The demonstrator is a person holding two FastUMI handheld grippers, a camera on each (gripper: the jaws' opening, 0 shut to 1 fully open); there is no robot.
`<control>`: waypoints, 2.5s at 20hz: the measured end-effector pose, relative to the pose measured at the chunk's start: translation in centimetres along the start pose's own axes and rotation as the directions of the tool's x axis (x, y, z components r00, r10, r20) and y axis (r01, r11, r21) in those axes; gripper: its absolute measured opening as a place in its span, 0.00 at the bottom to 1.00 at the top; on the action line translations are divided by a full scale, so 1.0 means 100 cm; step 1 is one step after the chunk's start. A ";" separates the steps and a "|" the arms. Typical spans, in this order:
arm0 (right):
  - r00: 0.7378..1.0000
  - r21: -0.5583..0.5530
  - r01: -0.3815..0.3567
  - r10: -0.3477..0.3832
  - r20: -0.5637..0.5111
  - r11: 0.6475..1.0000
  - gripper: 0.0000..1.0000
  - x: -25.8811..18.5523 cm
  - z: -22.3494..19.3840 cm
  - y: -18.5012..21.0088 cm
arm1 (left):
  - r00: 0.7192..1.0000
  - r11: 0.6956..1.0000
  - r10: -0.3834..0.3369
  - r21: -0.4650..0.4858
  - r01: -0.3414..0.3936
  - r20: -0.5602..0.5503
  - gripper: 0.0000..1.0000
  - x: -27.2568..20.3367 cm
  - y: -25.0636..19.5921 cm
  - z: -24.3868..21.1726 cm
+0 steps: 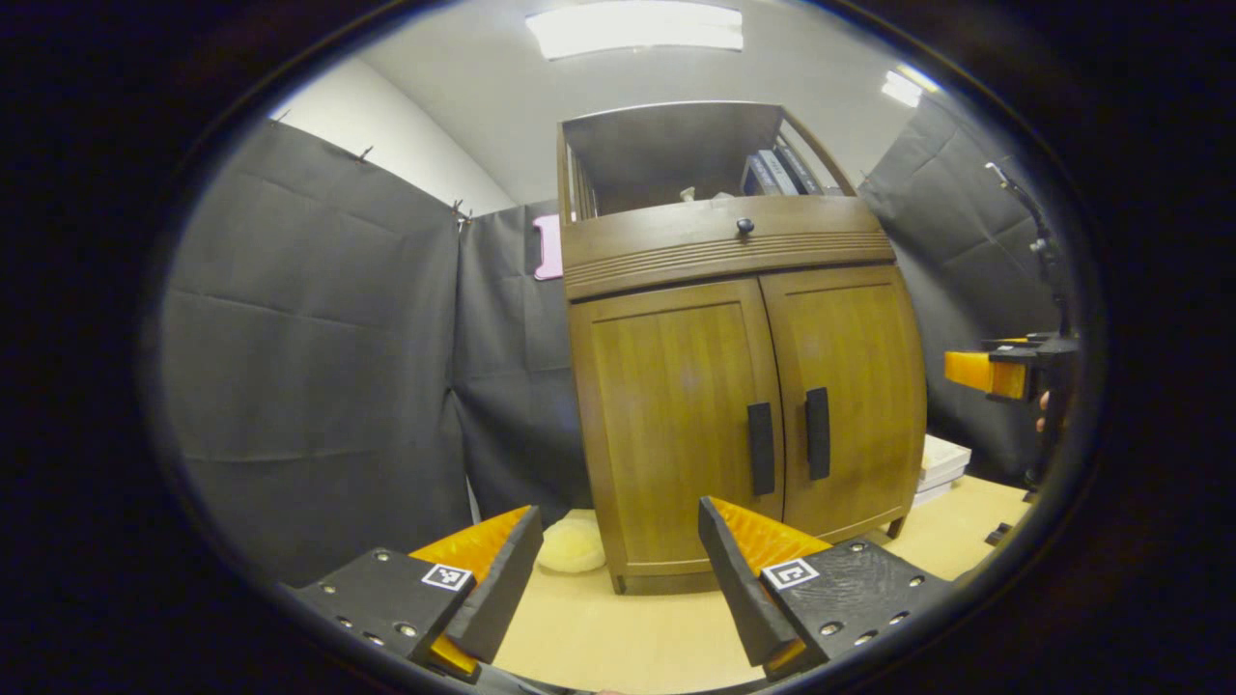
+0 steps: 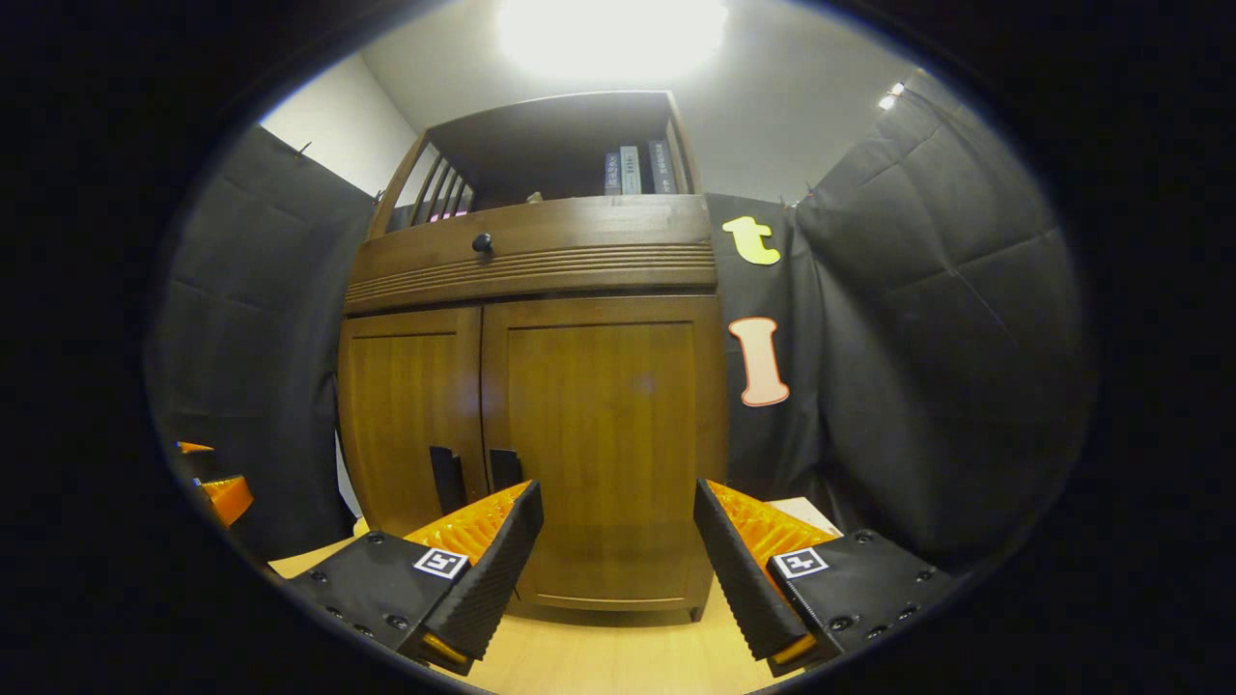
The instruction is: Open the right door of the double-door shoe cabinet with the right hand, and open the left door with the left hand.
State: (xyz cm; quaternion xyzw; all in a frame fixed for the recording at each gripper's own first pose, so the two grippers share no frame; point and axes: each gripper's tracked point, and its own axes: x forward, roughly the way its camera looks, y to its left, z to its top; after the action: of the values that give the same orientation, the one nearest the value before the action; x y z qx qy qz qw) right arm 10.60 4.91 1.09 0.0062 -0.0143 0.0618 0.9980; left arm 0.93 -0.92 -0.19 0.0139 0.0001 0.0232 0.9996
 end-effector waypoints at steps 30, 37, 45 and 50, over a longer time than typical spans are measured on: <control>0.980 -0.005 -0.057 0.055 -0.194 0.998 0.57 0.160 -0.098 0.107 | 0.996 0.999 0.052 -0.009 -0.053 -0.069 0.93 0.008 0.013 -0.014; 0.971 -0.020 -0.042 0.036 -0.234 0.999 0.18 0.159 -0.106 0.106 | 0.996 0.998 0.052 -0.019 -0.054 -0.076 0.93 0.009 0.013 -0.017; 0.971 0.026 -0.080 0.084 -0.224 0.996 0.09 0.145 -0.090 0.107 | 0.998 0.999 0.027 -0.032 -0.029 -0.051 0.93 0.008 0.011 -0.015; 0.966 0.035 -0.137 0.141 -0.218 0.990 0.08 0.144 -0.079 0.106 | 0.999 0.999 -0.003 -0.042 0.001 -0.039 0.93 0.007 0.008 -0.012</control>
State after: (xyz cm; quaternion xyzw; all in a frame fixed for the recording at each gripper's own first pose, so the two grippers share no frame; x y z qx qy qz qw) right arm 23.80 17.27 -6.29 0.0081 0.0963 0.1320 0.9865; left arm 1.56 -0.02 -1.39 -0.0074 0.0189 0.0224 0.9995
